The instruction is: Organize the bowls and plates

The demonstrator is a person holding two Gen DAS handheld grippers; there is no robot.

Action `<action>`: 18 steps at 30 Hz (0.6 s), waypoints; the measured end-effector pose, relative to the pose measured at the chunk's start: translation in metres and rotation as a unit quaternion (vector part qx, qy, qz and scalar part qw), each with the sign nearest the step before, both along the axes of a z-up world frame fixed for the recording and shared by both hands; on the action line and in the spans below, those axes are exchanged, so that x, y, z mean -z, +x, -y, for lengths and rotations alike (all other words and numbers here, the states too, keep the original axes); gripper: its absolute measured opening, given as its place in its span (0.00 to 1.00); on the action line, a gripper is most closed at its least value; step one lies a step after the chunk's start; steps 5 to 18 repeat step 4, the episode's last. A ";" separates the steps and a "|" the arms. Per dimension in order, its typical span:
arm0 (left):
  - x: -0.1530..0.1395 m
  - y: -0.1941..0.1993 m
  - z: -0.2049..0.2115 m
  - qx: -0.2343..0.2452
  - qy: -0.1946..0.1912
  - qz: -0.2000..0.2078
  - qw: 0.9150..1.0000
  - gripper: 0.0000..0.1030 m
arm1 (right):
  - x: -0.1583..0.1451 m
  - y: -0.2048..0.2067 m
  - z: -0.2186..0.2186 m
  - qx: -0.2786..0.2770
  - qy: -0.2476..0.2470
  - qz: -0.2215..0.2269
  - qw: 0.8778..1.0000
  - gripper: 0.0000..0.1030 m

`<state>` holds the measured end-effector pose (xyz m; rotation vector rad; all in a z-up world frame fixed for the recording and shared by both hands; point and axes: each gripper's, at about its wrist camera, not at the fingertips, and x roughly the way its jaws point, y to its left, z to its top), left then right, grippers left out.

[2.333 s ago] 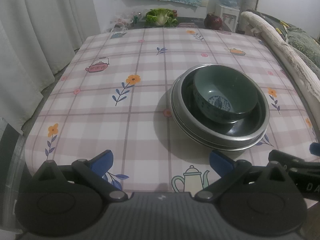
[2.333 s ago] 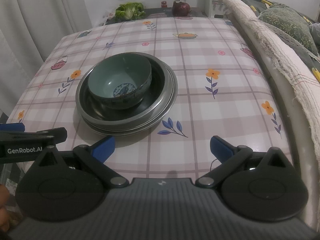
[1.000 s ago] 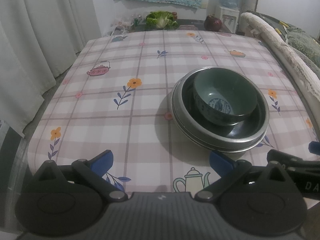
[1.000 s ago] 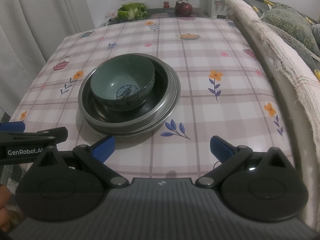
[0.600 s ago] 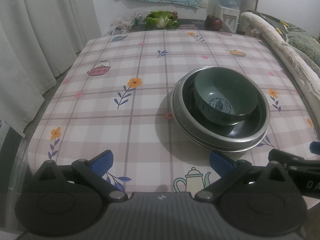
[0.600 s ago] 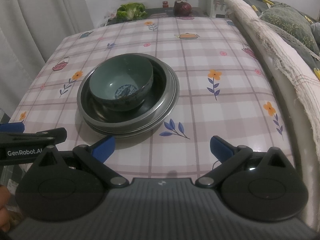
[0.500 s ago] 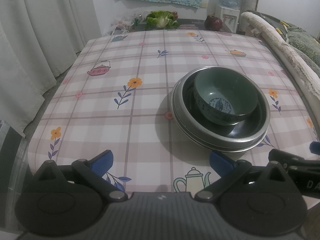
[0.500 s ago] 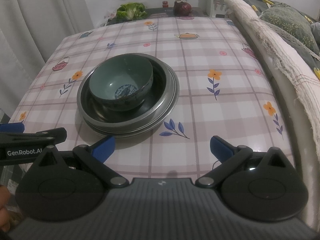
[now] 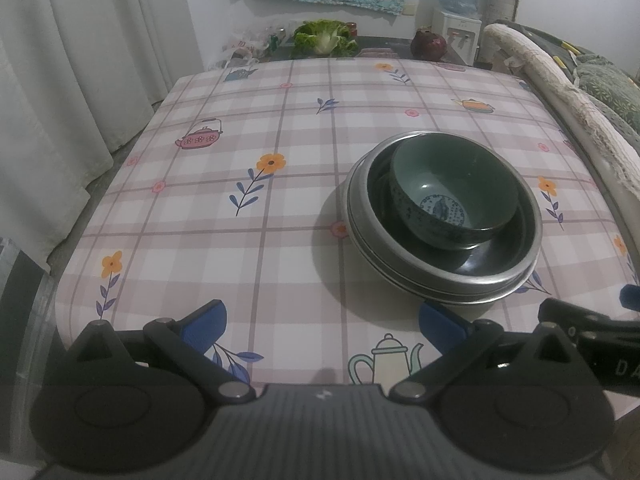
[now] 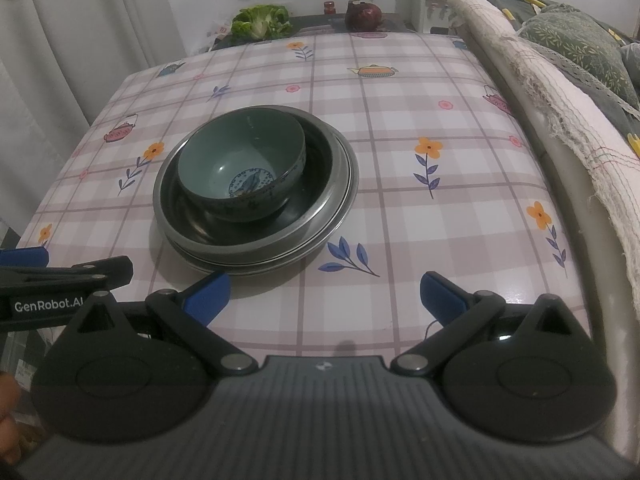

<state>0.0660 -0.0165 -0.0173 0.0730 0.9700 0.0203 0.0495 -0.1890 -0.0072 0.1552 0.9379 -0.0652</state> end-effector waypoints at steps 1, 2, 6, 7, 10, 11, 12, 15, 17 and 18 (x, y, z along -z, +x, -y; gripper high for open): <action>0.001 0.000 -0.001 0.000 0.000 0.000 1.000 1.00 | 0.000 0.000 0.000 0.000 0.000 0.000 1.000 0.99; 0.002 0.000 -0.001 -0.001 -0.001 0.000 1.000 1.00 | 0.000 0.000 0.000 0.000 0.000 0.000 1.000 0.99; 0.002 0.000 -0.001 -0.001 -0.001 0.000 1.000 1.00 | 0.000 0.000 0.000 0.000 0.000 0.001 1.000 0.99; 0.002 0.000 -0.001 -0.001 -0.001 0.000 1.000 1.00 | 0.000 0.000 0.000 0.000 0.000 0.001 1.000 0.99; 0.002 0.000 -0.001 -0.001 -0.001 0.000 1.000 1.00 | 0.000 0.000 0.000 0.000 0.000 0.001 1.000 0.99; 0.002 0.000 -0.001 -0.001 -0.001 0.000 1.000 1.00 | 0.000 0.000 0.000 0.000 0.000 0.001 1.000 0.99; 0.002 0.000 -0.001 -0.001 -0.001 0.000 1.000 1.00 | 0.000 0.000 0.000 0.000 0.000 0.001 1.000 0.99; 0.002 0.000 -0.001 -0.001 -0.001 0.000 1.000 1.00 | 0.000 0.000 0.000 0.000 0.000 0.001 1.000 0.99; 0.002 0.000 -0.001 -0.001 -0.001 0.000 1.000 1.00 | 0.000 0.000 0.000 0.000 0.000 0.001 1.000 0.99; 0.002 0.000 -0.001 -0.001 -0.001 0.000 1.000 1.00 | 0.000 0.000 0.000 0.000 0.000 0.001 1.000 0.99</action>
